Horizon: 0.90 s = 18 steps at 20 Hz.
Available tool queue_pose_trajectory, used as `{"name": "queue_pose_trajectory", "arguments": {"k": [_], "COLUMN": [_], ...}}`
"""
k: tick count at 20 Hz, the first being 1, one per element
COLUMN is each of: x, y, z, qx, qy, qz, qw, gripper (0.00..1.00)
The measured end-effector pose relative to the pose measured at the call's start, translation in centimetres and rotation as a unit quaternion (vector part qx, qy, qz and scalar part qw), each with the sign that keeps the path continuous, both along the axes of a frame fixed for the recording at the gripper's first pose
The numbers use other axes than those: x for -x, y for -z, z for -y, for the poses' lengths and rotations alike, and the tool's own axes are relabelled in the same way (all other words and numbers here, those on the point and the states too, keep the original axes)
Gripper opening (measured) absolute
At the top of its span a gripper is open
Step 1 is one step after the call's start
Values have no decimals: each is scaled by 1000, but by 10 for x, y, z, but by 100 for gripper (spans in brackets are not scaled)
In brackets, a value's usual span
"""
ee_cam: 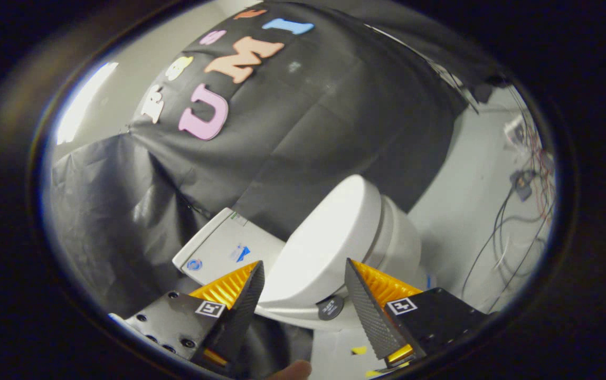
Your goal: Open the toilet lid.
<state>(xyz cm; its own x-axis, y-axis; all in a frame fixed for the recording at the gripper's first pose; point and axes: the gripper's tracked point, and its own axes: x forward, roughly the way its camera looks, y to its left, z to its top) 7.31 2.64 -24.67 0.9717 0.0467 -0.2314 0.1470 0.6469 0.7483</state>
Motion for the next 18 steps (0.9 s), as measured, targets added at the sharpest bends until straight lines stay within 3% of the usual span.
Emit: {"name": "queue_pose_trajectory", "arguments": {"k": [2, 4, 9, 11, 13, 18], "x": [-1, 0, -12, -17, -20, -21], "y": [36, 56, 82, 77, 77, 71], "z": [-18, -32, -50, -46, -46, -42], "qx": [-30, -59, -135, -149, -144, -201], "qy": [-15, -30, -58, -35, -18, 25], "qz": [-55, -86, -121, -115, -112, -97], "qw": [998, 994, 982, 981, 983, 975], "gripper": [95, 83, 83, 35, 18, 17]}}
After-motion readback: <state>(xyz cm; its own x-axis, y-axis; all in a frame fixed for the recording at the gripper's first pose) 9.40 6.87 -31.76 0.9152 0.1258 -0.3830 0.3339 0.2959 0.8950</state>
